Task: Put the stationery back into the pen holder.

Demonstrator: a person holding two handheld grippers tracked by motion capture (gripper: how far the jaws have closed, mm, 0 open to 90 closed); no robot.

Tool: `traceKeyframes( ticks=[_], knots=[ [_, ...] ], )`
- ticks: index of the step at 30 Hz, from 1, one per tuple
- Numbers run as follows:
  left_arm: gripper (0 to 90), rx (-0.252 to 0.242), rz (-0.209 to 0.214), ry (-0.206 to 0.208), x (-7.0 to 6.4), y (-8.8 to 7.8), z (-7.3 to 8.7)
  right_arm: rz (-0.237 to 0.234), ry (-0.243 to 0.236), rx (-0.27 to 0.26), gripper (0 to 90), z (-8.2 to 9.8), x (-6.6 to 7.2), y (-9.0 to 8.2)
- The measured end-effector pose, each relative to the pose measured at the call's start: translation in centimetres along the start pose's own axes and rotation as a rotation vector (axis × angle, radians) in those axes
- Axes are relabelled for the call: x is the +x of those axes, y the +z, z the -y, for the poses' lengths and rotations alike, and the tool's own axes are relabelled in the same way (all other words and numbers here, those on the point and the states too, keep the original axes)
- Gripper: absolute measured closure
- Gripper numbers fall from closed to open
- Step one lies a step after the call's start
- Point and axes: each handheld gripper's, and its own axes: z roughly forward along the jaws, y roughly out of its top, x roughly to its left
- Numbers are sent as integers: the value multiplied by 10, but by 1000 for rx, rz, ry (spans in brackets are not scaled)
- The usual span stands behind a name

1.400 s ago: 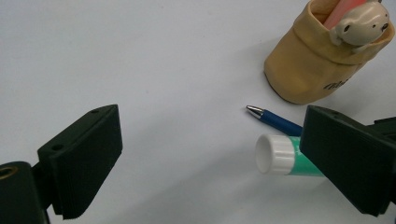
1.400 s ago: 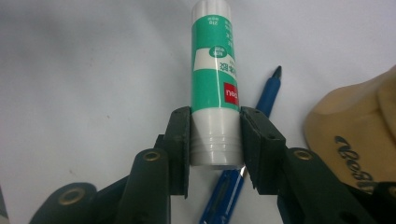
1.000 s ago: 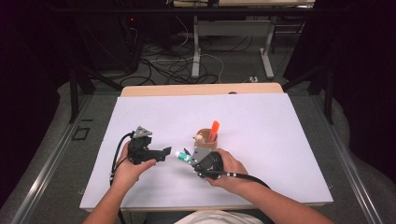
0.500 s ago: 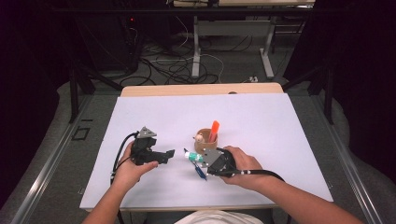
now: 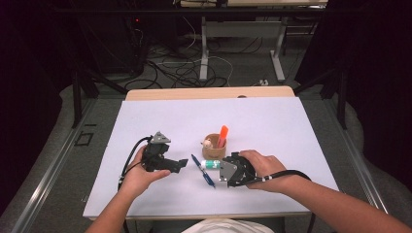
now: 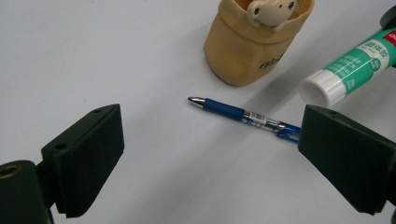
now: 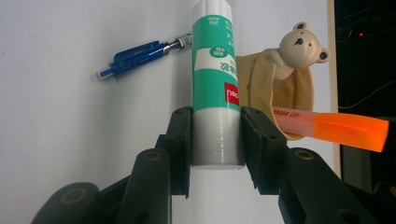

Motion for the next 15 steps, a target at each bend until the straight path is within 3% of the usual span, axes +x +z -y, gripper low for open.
traceKeyframes(
  ticks=[8, 15],
  knots=[
    [123, -13, 41, 51, -16, 0, -11, 34, -106, -5, 649, -3, 2, -4],
    [162, 23, 81, 134, -29, 5, -16, 43, -212, 0, 649, -6, 7, -4]
  ],
)
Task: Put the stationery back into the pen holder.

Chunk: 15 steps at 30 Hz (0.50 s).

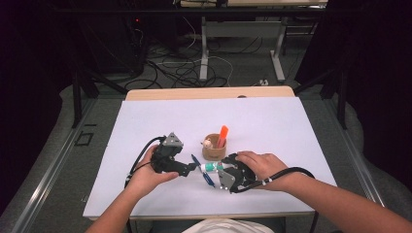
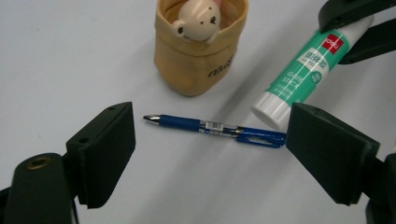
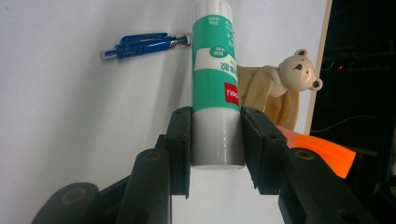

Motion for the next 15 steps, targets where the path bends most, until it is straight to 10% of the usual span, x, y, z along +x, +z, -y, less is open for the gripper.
traceKeyframes(
  ticks=[15],
  knots=[
    [191, 44, 37, 96, -15, 5, -15, -28, -148, -18, 649, -6, 4, -1]
  ],
)
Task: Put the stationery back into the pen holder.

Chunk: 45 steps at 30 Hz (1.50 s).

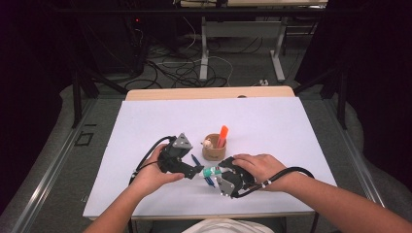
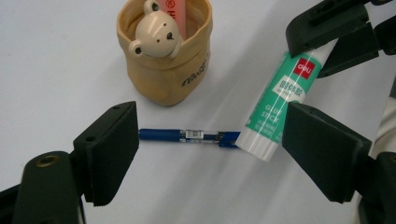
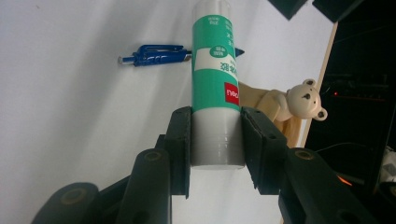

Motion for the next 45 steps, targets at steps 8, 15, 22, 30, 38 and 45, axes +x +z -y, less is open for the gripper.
traceKeyframes(
  ticks=[8, 15, 22, 30, 38, 45],
  knots=[
    [229, 34, 30, 75, -7, 7, -7, 24, -34, -22, 649, -2, 3, 2],
    [286, 95, 70, 157, -14, 12, -14, 11, -100, 17, 649, -5, 2, 0],
    [328, 148, 96, 221, -21, 19, -20, 39, -101, 15, 649, -6, 8, 3],
    [374, 230, 116, 268, -29, 23, -31, 56, -164, 23, 649, -8, 11, 5],
    [464, 283, 134, 303, -36, 32, -39, 63, -164, 18, 649, -10, 12, 4],
    [529, 303, 140, 308, -38, 38, -43, 66, -174, 15, 649, -11, 12, 4]
  ],
)
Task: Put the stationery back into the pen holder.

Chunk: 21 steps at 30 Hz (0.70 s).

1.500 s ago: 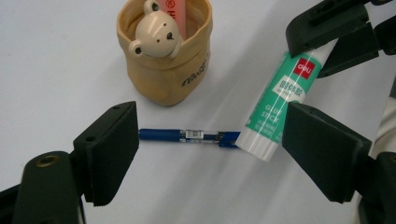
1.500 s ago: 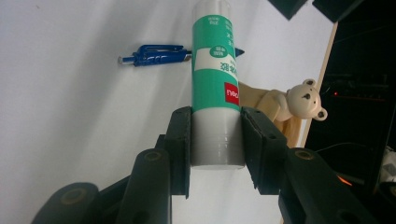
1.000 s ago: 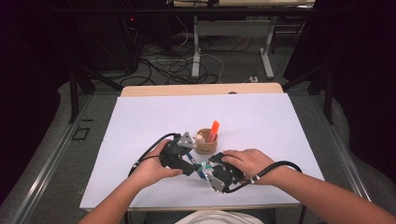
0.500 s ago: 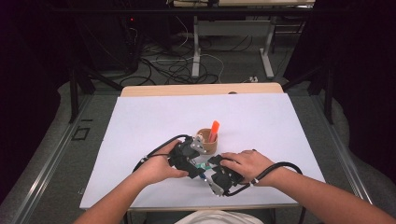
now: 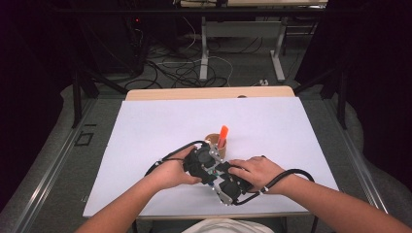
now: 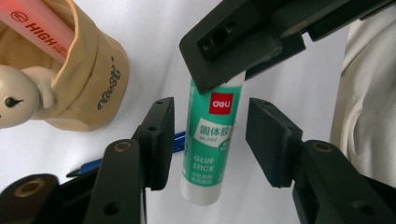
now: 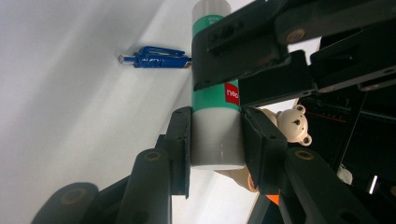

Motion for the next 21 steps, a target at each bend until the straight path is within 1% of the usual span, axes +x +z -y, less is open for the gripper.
traceKeyframes(
  ticks=[3, 6, 8, 10, 11, 12, 14, 15, 21],
  knots=[
    [551, -6, -1, 4, 0, 2, -1, 4, -3, 0, 649, -1, 0, 0],
    [573, 6, 9, 7, 0, 3, -2, 6, -4, -2, 649, -2, 0, 0],
    [588, 22, 13, 24, 1, 3, -3, 7, -3, -5, 649, -2, 0, 1],
    [608, 25, 14, 26, 1, 3, -3, 8, -3, -6, 649, -2, 0, 1],
    [608, 8, 10, 2, 0, 5, -3, 5, -1, -2, 649, -2, 0, 0],
    [610, 11, 11, 4, 0, 5, -3, 5, -3, -2, 649, -2, 0, 0],
    [618, 29, 16, 22, 1, 5, -4, 10, 0, -5, 649, -2, 1, 1],
    [624, 31, 16, 24, 1, 5, -4, 4, 2, -7, 649, -2, 1, 1],
    [636, 33, 21, 24, 2, 6, -4, 5, -2, -7, 649, -2, 2, 1]
  ],
)
